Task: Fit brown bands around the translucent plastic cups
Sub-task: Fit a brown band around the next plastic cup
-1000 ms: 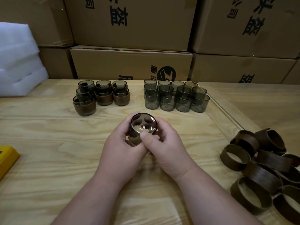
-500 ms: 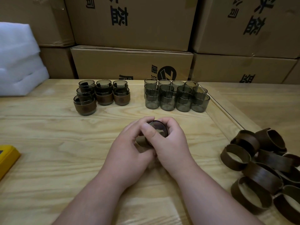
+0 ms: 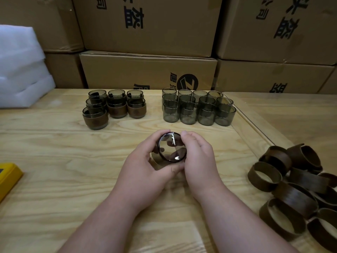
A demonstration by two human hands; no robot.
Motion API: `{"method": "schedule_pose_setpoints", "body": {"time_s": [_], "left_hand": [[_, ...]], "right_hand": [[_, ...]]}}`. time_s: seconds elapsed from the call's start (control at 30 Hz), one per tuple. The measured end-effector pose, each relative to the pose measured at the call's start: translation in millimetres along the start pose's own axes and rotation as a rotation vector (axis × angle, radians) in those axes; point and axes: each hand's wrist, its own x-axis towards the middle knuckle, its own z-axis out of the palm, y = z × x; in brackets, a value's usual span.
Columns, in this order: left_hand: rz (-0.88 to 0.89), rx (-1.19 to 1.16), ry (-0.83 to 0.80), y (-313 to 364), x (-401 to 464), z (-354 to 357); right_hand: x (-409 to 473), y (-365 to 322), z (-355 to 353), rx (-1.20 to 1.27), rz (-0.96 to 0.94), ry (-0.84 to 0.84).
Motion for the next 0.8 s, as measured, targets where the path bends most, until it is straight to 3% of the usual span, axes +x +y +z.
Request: {"method": "schedule_pose_setpoints", "body": {"time_s": [0.4, 0.8], "left_hand": [[-0.025, -0.107, 0.095, -2.1, 3.8, -2.1], [-0.07, -0.17, 0.128, -1.1, 4.4, -2.4]], "right_hand": [[-4.7, 2.3, 0.9, -0.118, -0.098, -0.212], [-5.9, -1.7, -2.1, -0.097, -0.162, -0.267]]}}
